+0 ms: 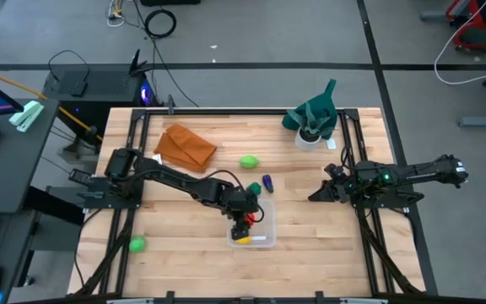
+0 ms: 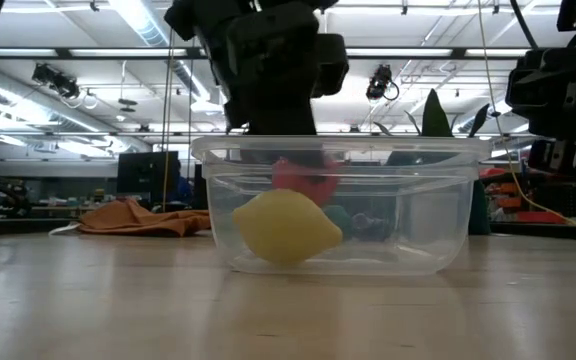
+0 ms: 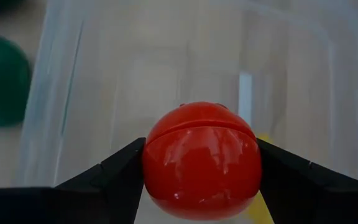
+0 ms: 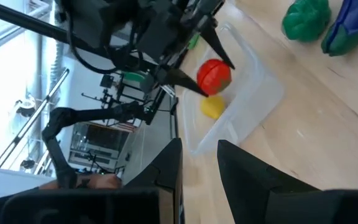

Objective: Pick and placing Produce into tupperware
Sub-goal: Put the tomato into the transparent bin

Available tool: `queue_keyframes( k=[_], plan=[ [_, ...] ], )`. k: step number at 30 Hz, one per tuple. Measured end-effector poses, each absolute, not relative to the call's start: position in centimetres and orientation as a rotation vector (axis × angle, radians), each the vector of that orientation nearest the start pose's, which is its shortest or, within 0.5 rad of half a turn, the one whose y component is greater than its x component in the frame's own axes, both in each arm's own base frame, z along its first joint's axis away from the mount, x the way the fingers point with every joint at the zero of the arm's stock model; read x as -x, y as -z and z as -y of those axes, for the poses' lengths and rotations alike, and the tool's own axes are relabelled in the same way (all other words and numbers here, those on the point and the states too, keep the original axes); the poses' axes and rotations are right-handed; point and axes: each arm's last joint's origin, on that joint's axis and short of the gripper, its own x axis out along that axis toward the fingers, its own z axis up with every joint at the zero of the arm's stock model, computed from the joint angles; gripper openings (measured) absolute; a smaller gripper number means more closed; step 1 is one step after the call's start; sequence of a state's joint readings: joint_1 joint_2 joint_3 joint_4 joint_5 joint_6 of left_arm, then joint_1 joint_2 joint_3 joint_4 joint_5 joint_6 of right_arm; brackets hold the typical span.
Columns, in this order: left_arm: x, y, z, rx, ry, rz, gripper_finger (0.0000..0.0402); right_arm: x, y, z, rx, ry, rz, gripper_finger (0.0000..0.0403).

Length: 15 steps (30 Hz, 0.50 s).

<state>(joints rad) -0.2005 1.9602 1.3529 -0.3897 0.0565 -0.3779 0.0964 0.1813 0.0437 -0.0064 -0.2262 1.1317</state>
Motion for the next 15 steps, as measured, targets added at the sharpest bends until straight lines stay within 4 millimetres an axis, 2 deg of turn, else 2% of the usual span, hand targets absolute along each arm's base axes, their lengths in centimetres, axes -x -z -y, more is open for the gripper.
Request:
queue_keyframes(
  k=[7, 15],
  plan=[
    [-40.2, -16.7, 8.4, 0.252, 0.064, -1.042, 0.0266, -10.6, -16.2, -1.7, -1.13, -0.194, -0.327, 0.0068],
    [-40.3, -16.2, 8.5, 0.244, 0.07, -1.053, 0.0276, -10.6, -16.1, -1.7, -1.13, -0.193, -0.333, 0.0068]
  ],
)
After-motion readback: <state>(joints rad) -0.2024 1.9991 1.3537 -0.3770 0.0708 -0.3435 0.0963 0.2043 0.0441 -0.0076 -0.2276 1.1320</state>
